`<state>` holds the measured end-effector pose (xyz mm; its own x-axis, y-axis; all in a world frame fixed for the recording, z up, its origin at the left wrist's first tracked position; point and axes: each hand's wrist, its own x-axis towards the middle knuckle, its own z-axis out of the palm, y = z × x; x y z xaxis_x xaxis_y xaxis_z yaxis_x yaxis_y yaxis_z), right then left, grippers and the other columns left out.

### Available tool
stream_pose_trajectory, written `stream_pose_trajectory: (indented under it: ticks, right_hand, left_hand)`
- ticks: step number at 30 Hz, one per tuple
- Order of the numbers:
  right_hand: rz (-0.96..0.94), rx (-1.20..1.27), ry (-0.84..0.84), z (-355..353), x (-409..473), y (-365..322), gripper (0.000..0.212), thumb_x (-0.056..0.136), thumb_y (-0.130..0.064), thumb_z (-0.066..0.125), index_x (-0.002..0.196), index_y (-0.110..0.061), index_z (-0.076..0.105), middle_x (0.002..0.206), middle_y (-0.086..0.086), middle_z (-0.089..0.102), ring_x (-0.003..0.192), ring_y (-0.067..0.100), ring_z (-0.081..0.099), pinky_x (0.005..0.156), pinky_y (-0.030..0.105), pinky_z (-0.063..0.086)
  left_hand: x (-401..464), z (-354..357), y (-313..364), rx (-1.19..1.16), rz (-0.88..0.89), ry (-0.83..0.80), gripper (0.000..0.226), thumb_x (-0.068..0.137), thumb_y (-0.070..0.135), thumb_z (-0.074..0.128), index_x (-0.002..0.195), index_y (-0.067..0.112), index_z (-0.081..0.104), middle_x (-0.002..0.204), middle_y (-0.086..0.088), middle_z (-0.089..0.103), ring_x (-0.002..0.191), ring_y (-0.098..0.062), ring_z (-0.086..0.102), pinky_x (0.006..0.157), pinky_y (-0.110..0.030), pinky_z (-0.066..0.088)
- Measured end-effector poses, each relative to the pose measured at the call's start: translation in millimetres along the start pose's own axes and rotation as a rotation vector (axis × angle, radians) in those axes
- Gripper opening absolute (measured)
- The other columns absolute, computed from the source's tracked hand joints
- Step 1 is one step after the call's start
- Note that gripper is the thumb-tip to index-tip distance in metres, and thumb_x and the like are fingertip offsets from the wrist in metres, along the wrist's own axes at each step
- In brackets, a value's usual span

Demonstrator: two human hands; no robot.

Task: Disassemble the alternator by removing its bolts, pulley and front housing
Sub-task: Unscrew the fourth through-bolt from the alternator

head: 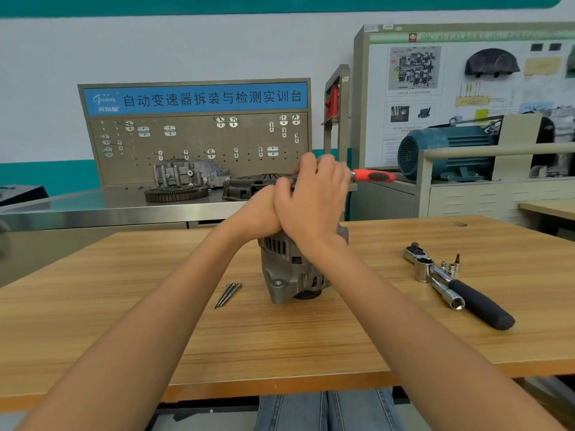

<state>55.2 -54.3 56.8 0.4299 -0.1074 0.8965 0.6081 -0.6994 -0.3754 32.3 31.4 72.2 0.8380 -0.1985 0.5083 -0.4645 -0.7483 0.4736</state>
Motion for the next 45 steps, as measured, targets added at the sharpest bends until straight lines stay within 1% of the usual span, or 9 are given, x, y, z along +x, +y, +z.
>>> stream_pose_trajectory:
  ticks: [5, 8, 12, 18, 27, 33, 39, 42, 45]
  right_hand:
    - [0.054, 0.225, 0.044, -4.7, 4.3, 7.7, 0.011, 0.081, -0.021, 0.050, 0.084, -0.012, 0.052, 0.087, 0.000, 0.044, 0.089, 0.020, 0.043, 0.092, 0.035, 0.034]
    - [0.113, 0.447, -0.086, -4.5, 13.7, 13.6, 0.010, 0.087, -0.015, 0.050, 0.078, -0.013, 0.048, 0.085, 0.000, 0.045, 0.087, 0.018, 0.043, 0.081, 0.032, 0.035]
    - [0.322, 0.851, -0.264, -14.3, 25.0, 15.2, 0.027, 0.087, -0.005, 0.043, 0.061, -0.011, 0.042, 0.071, 0.000, 0.041, 0.067, 0.012, 0.038, 0.064, 0.027, 0.031]
    - [0.452, 1.131, -0.411, -15.6, 34.4, 11.0, 0.040, 0.089, -0.014, 0.039, 0.049, -0.013, 0.041, 0.059, 0.000, 0.047, 0.073, 0.017, 0.049, 0.094, 0.039, 0.040]
    - [0.367, 0.979, -0.297, -9.3, 27.5, 1.6, 0.034, 0.086, -0.008, 0.042, 0.053, -0.014, 0.040, 0.063, 0.001, 0.042, 0.069, 0.015, 0.043, 0.063, 0.026, 0.036]
    - [-0.104, -0.209, -0.011, 0.4, 7.7, 0.4, 0.031, 0.085, -0.032, 0.039, 0.094, -0.008, 0.057, 0.091, 0.007, 0.052, 0.089, 0.023, 0.046, 0.087, 0.034, 0.032]
    - [0.009, 0.394, -0.142, -3.1, 15.5, 0.9, 0.020, 0.087, -0.017, 0.047, 0.068, -0.011, 0.048, 0.077, -0.001, 0.045, 0.082, 0.019, 0.044, 0.075, 0.033, 0.037]
    - [0.236, 0.886, -0.266, -8.1, 20.8, -3.2, 0.034, 0.087, -0.014, 0.041, 0.053, -0.013, 0.043, 0.066, -0.003, 0.048, 0.069, 0.006, 0.050, 0.070, 0.026, 0.038]
    - [0.390, 1.116, -0.376, -7.5, 29.3, -0.4, 0.049, 0.093, -0.014, 0.034, 0.046, -0.011, 0.046, 0.063, 0.005, 0.058, 0.081, 0.008, 0.063, 0.092, 0.034, 0.041]
  left_hand:
    - [3.3, 4.9, 1.3, 0.057, -0.063, -0.065, 0.019, 0.084, 0.011, 0.054, 0.098, 0.003, 0.065, 0.091, -0.013, 0.069, 0.088, -0.024, 0.063, 0.080, -0.043, 0.052]
    - [1.1, 3.9, 2.3, -0.047, -0.081, -0.116, 0.017, 0.087, 0.005, 0.054, 0.076, 0.013, 0.064, 0.064, 0.006, 0.066, 0.063, -0.005, 0.061, 0.065, -0.021, 0.050]
    - [-0.8, 3.2, 4.8, -0.108, -0.093, -0.152, 0.020, 0.092, 0.015, 0.057, 0.091, -0.001, 0.068, 0.064, 0.013, 0.068, 0.060, 0.002, 0.059, 0.060, -0.010, 0.044]
    - [0.5, 0.6, 4.8, -0.170, -0.126, -0.177, 0.012, 0.091, 0.014, 0.058, 0.090, 0.013, 0.069, 0.088, -0.001, 0.073, 0.069, -0.007, 0.060, 0.070, -0.015, 0.048]
    - [-2.0, -3.1, 3.2, -0.149, -0.111, -0.153, 0.025, 0.089, 0.005, 0.057, 0.069, 0.017, 0.064, 0.059, 0.005, 0.064, 0.056, 0.001, 0.059, 0.055, -0.010, 0.042]
    - [-2.2, -2.2, 4.2, -0.121, 0.037, -0.025, 0.038, 0.088, 0.000, 0.057, 0.088, 0.036, 0.044, 0.088, 0.013, 0.055, 0.074, 0.006, 0.053, 0.061, -0.003, 0.042]
    - [0.3, 0.0, 2.4, -0.134, -0.095, -0.081, 0.019, 0.088, -0.003, 0.047, 0.096, 0.003, 0.063, 0.083, -0.012, 0.065, 0.073, -0.011, 0.060, 0.065, -0.019, 0.050]
    - [0.0, -1.5, 2.0, -0.147, -0.133, -0.117, 0.027, 0.089, 0.002, 0.048, 0.072, 0.014, 0.065, 0.060, 0.004, 0.067, 0.059, -0.004, 0.062, 0.060, -0.013, 0.049]
    - [-1.2, -1.3, 3.1, -0.182, -0.116, -0.119, 0.030, 0.093, 0.016, 0.053, 0.066, 0.023, 0.066, 0.059, 0.012, 0.067, 0.057, 0.000, 0.063, 0.054, -0.007, 0.044]
